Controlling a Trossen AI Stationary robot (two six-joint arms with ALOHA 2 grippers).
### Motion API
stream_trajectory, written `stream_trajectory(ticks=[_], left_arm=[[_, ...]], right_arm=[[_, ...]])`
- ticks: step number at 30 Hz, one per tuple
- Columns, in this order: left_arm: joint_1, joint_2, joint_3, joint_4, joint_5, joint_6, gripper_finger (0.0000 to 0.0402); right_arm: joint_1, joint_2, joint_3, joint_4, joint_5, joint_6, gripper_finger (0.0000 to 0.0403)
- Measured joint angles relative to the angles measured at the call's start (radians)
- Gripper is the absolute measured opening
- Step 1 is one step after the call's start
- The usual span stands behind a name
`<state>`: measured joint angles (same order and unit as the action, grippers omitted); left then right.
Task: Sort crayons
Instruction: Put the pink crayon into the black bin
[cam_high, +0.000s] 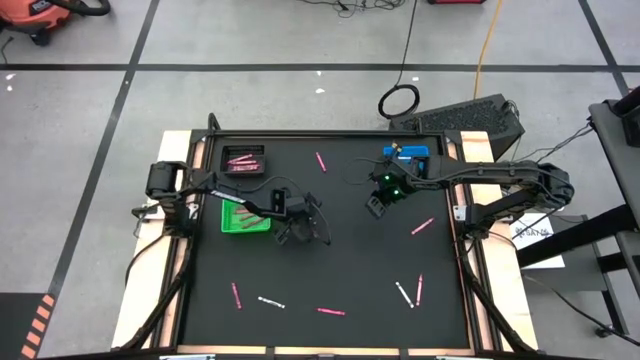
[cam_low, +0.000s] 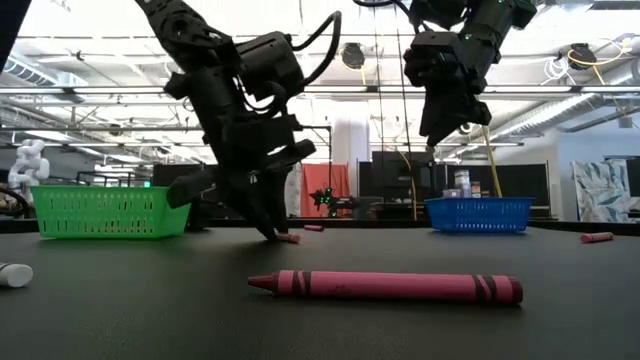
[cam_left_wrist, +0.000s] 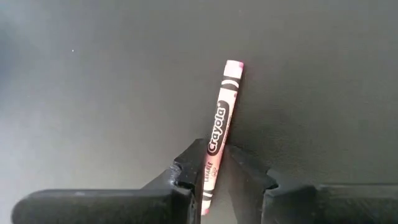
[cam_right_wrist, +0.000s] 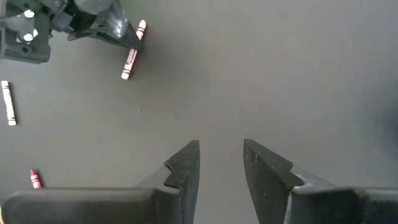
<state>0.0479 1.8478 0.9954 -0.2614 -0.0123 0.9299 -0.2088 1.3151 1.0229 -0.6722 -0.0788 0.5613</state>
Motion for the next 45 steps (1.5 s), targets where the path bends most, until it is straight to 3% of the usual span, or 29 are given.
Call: stream_trajectory(ticks=[6, 12, 20, 26, 38, 45], left_arm=[[0.004, 0.010, 0.000, -0.024, 0.020, -0.007, 0.0066], [0.003, 0.011, 0.004, -0.034, 0.012, -0.021, 0.0009], [-0.023, -0.008, 0.067, -0.110, -0.070, -0.084, 0.0005], [-0.002, -0.116, 0.090, -0.226, -0.076, -0.124, 0.0002], [0.218, -0.411, 0.091, -0.512, -0.083, -0.243, 0.0002], [0.420, -0.481, 0.091, -0.634, -0.082, -0.239, 0.0003]], right_arm=[[0.001, 0.000, 0.000, 0.009, 0.001, -0.001, 0.0108], [0.001, 0.000, 0.000, 0.010, 0.002, -0.009, 0.0108], [0.001, 0.000, 0.000, 0.009, 0.003, -0.031, 0.0108], [0.001, 0.000, 0.000, 0.010, 0.004, -0.052, 0.0108], [0.001, -0.001, 0.000, 0.011, 0.003, -0.050, 0.0108], [0.001, -0.001, 0.000, 0.010, 0.003, -0.051, 0.0108]])
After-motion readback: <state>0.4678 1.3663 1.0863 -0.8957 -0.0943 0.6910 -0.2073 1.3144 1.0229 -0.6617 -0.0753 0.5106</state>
